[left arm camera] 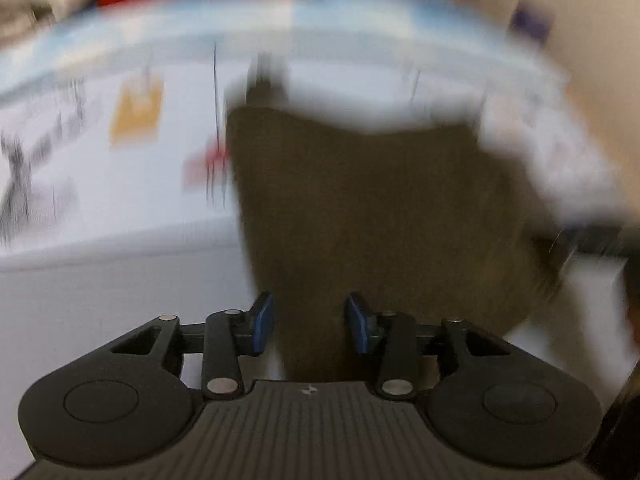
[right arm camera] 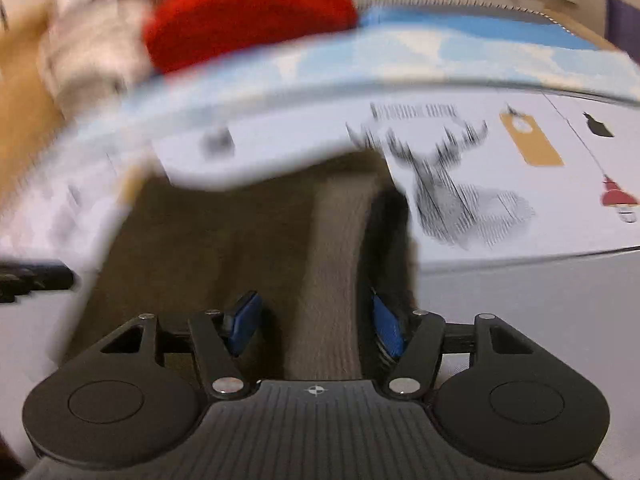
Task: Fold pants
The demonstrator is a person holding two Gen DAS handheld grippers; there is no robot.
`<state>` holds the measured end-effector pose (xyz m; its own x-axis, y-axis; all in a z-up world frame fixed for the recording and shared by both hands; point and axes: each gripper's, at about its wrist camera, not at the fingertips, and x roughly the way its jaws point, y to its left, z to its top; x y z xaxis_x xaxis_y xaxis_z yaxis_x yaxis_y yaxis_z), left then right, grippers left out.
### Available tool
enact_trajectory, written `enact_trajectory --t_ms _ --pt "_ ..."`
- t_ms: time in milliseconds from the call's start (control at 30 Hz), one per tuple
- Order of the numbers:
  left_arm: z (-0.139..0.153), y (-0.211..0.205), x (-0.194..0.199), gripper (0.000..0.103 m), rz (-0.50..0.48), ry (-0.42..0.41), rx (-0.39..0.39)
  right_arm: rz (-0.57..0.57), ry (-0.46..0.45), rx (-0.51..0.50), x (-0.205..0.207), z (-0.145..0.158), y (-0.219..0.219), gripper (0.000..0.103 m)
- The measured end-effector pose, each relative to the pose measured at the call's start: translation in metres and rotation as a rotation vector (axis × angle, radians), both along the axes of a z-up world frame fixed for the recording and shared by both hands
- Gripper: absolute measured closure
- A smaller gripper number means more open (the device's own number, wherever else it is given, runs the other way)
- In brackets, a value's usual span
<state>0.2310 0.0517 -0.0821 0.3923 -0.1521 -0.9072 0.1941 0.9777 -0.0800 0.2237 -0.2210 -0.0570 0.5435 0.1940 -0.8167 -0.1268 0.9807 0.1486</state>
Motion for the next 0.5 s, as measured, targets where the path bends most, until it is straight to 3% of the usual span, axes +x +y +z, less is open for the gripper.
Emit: enact_trajectory --t_ms 67,200,300,333,433,500 --pt "0.005 0.001 -0.001 0.044 0.028 -0.029 0.008 -0.02 -0.01 0.019 -0.002 0.004 0.001 0.041" --pt "0.012 0.014 -0.003 0.043 0.081 -0.015 -0.114 -0.082 -0.002 0.064 -0.009 0.012 -0.01 0.041" --pt "-0.001 0.004 -0.002 0.036 0.033 0.029 -0.05 -0.06 0.074 0.023 -0.011 -0.003 -0.012 0.035" --pt "-0.002 0.002 0.0 0.031 0.025 0.016 -0.022 -0.073 0.084 0.039 -0.011 -0.006 -0.016 0.031" --pt "0.006 0.001 0.001 0.032 0.065 -0.02 -0.002 -0.121 0.098 0.102 -0.013 -0.003 -0.025 0.03" --pt "0.017 0.002 -0.012 0.032 0.088 -0.086 0.037 -0.147 0.065 0.096 -0.021 0.008 -0.027 0.031"
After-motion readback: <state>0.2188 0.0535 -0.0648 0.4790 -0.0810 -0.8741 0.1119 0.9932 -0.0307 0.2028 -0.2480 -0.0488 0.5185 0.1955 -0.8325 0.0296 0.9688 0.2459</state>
